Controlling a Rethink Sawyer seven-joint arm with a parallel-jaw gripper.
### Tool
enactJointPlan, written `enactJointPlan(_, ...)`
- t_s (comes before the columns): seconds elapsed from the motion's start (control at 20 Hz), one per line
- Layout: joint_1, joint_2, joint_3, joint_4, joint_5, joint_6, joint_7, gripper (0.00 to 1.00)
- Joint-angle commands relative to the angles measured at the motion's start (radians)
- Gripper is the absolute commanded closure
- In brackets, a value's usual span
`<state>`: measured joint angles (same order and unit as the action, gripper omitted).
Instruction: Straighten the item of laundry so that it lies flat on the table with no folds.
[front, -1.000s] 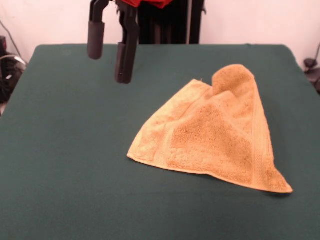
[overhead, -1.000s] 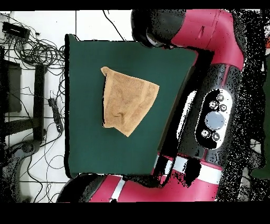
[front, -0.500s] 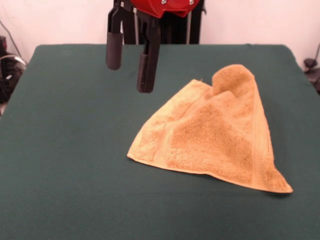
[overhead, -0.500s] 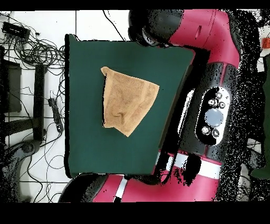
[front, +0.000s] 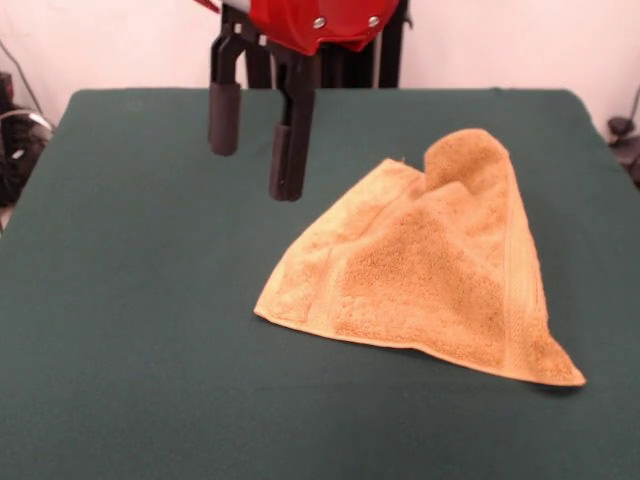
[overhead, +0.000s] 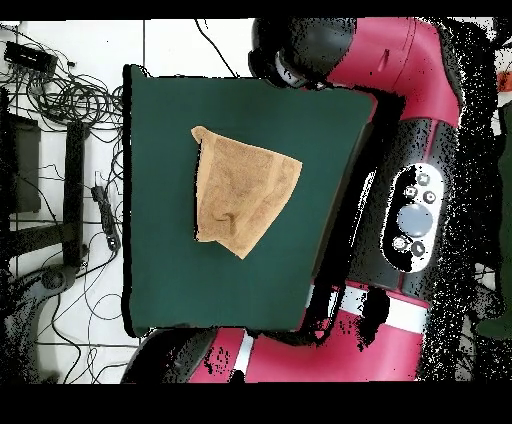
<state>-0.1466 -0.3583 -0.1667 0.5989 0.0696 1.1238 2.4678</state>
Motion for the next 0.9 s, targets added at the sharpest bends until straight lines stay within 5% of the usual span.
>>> enactJointPlan(0.05,-0.008,0.006,0.136,0.132,-0.058,0.037,-0.393,0.00)
enactJointPlan(0.7,-0.022,-0.012,0.188,0.141,-0.114,0.087,-0.446,0.00)
enactJointPlan(0.9,-0.008,-0.040,0.156,0.189,-0.117,0.051,-0.300,0.00)
